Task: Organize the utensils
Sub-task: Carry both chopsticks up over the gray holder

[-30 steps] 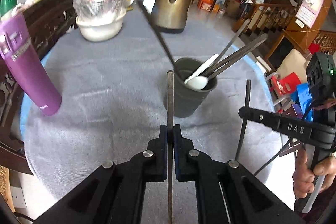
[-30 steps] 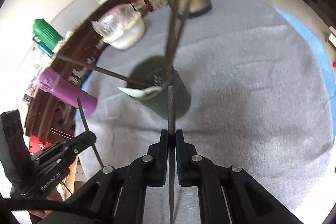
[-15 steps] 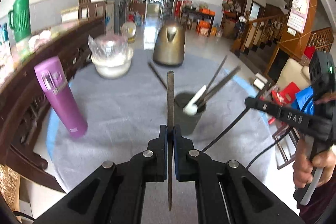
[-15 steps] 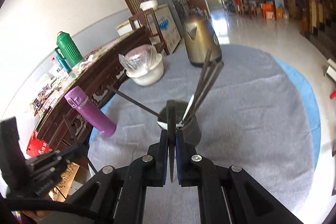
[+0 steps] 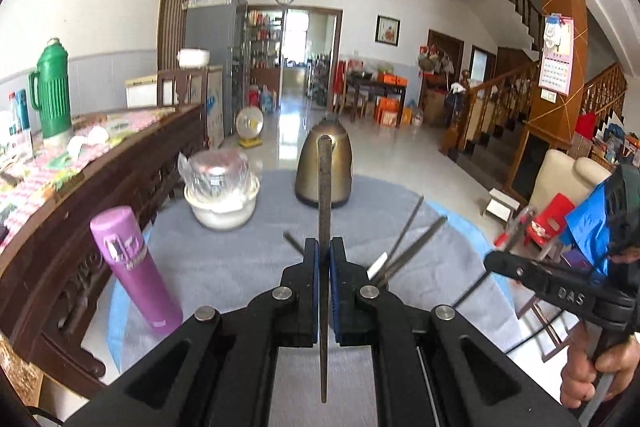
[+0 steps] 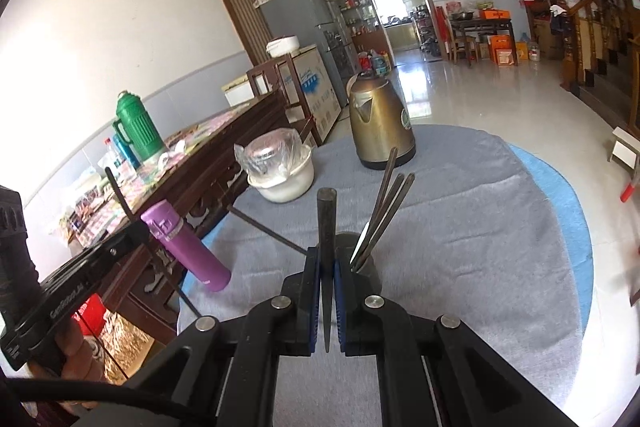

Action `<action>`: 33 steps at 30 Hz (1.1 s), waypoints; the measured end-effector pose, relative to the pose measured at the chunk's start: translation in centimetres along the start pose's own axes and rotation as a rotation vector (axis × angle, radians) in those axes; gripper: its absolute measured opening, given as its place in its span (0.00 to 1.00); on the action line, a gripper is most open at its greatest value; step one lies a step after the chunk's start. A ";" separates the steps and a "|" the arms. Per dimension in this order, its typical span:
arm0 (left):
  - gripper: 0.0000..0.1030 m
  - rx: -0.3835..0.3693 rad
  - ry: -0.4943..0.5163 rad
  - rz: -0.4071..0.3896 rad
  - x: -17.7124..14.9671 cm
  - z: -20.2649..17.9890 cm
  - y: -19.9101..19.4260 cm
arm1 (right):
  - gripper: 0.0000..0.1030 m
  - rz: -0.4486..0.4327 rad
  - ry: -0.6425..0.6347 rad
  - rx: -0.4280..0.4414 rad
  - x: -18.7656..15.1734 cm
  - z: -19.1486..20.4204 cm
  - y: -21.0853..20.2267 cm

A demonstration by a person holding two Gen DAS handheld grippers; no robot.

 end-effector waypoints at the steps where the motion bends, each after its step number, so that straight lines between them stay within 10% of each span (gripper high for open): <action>1: 0.05 -0.001 0.001 -0.007 0.2 0.0 0.2 | 0.07 -0.003 0.009 0.000 0.1 -0.1 -0.1; 33: 0.05 0.066 -0.013 -0.186 4.2 -3.6 10.1 | 0.07 -0.217 0.117 -0.097 4.9 -2.9 1.5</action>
Point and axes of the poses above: each gripper's, at about its wrist camera, not at the fingertips, and y roughly the way its jaws point, z to its left, x to its top, the point moved 4 cm from there along y, roughly the way its jaws point, and after that the axes turned 6 degrees about -z, right-handed, at the moved point
